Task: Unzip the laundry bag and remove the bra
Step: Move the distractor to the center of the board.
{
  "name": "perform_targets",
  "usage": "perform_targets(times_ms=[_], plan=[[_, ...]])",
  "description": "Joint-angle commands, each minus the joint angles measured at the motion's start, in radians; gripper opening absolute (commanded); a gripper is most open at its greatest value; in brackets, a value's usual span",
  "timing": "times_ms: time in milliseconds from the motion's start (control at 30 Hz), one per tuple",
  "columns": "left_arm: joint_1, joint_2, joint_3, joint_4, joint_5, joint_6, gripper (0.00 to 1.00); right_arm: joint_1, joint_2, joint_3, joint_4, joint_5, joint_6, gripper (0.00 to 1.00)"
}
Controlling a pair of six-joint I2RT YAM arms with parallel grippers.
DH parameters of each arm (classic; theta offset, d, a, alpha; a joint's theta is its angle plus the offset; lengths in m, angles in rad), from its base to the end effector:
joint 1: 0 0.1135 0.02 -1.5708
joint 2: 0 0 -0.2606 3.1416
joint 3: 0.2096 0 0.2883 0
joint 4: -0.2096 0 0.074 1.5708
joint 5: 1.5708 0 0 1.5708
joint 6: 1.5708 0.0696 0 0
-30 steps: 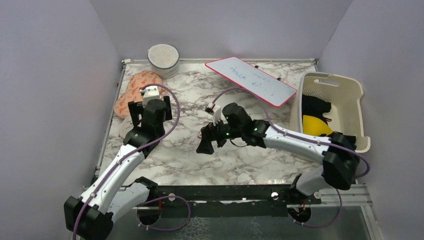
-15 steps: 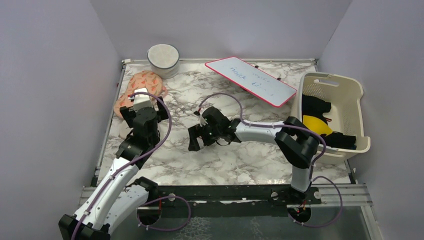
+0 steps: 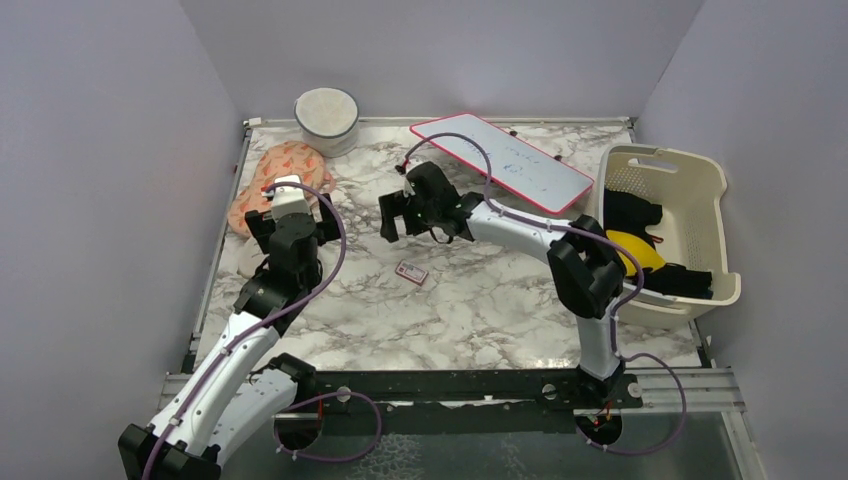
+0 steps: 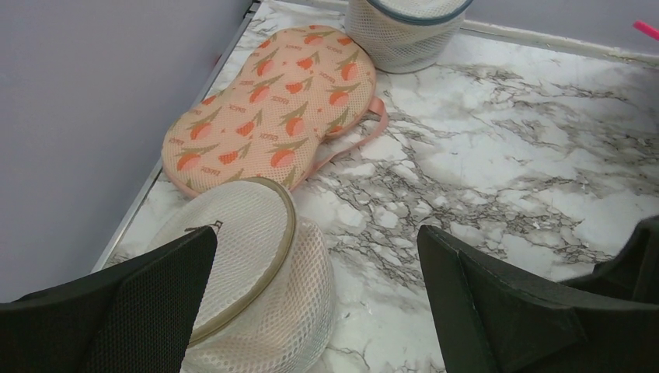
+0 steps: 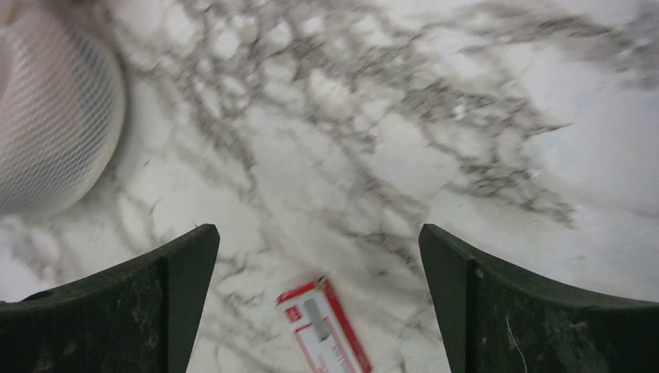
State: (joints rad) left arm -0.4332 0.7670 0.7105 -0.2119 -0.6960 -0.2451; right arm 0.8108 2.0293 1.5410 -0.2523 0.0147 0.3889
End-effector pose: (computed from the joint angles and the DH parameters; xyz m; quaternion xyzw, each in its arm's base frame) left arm 0.2367 -0.0603 0.3045 -0.1356 0.7638 0.0662 0.6276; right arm 0.3579 0.3751 0.1710 -0.1887 0.8954 0.2221 0.3367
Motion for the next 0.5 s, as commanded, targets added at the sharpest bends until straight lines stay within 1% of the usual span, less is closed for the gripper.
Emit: perform_targets(times_ms=[0, 133, 233, 367, 467], plan=[[0.003, -0.021, 0.027, 0.0, 0.026, -0.007, 0.99, 0.041, -0.117, -0.11, -0.004, -0.343, 0.0, 1.0], [0.004, -0.028, 0.029, 0.0, 0.034, -0.009, 0.99, 0.079, -0.226, -0.296, 0.118, -0.503, 0.099, 1.0], [0.004, -0.025, 0.026, 0.003, 0.039, -0.01, 0.99, 0.099, -0.234, -0.369, 0.147, -0.543, 0.131, 1.0], [0.004, -0.014, 0.027, -0.002, 0.025, -0.01, 0.99, 0.103, -0.187, -0.385, 0.082, -0.441, 0.085, 1.0], [0.003, -0.003, 0.018, 0.003, 0.022, -0.013, 0.99, 0.103, -0.112, -0.339, 0.03, -0.357, 0.045, 1.0]])
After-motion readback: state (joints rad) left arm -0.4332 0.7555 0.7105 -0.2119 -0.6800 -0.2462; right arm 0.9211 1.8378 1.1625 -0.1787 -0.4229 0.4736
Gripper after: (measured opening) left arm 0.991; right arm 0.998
